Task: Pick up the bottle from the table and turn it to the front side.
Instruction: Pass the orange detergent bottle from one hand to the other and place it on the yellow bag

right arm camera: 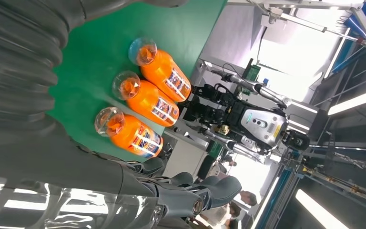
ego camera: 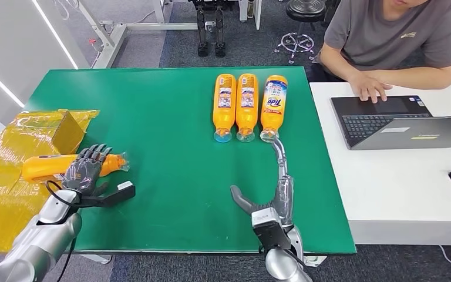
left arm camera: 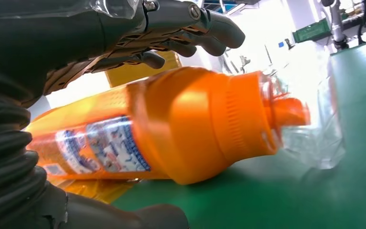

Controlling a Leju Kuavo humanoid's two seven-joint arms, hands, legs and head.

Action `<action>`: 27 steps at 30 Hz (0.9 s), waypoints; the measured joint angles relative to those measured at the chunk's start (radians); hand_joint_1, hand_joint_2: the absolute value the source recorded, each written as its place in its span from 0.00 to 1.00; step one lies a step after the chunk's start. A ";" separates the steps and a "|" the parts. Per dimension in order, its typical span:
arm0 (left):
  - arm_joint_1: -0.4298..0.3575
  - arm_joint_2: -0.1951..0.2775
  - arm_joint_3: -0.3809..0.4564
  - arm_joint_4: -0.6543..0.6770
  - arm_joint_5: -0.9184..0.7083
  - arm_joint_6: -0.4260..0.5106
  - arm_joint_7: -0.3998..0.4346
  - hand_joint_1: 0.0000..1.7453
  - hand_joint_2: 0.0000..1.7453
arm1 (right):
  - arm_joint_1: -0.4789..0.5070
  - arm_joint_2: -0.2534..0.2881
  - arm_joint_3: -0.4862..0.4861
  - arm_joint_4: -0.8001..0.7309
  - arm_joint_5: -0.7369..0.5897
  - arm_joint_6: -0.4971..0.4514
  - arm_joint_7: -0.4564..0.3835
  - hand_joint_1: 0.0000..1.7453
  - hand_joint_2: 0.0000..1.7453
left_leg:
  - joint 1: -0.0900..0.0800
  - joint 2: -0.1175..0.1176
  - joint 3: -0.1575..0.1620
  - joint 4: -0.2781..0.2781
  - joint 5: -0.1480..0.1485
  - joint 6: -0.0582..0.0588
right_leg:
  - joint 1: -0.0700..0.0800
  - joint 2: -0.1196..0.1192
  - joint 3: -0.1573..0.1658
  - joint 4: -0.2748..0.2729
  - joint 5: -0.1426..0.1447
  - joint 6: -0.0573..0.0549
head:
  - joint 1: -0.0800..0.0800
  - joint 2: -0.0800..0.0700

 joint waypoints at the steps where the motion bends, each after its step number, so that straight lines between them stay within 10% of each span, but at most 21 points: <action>1: 0.005 0.002 0.002 0.000 0.009 0.007 -0.002 0.00 1.00 | 0.000 0.000 0.001 0.001 -0.001 -0.002 0.000 0.00 1.00 | 0.000 0.000 0.000 0.000 0.000 0.000 | 0.000 0.000 0.000 0.000 0.000 0.000 | 0.000 0.000; 19: 0.238 0.050 0.159 -0.230 0.095 0.111 -0.038 0.00 1.00 | -0.003 -0.014 0.007 0.006 -0.020 -0.037 0.002 0.00 1.00 | 0.000 0.003 0.005 -0.002 -0.003 -0.004 | 0.000 0.003 0.002 0.000 -0.003 -0.003 | 0.000 0.000; 27: 0.394 0.012 0.362 -0.500 0.064 0.112 -0.156 0.00 1.00 | -0.002 -0.015 0.014 0.009 -0.029 -0.038 0.000 0.00 1.00 | 0.000 0.003 0.003 -0.001 -0.003 -0.004 | 0.000 0.003 -0.001 -0.001 -0.003 -0.003 | 0.000 0.000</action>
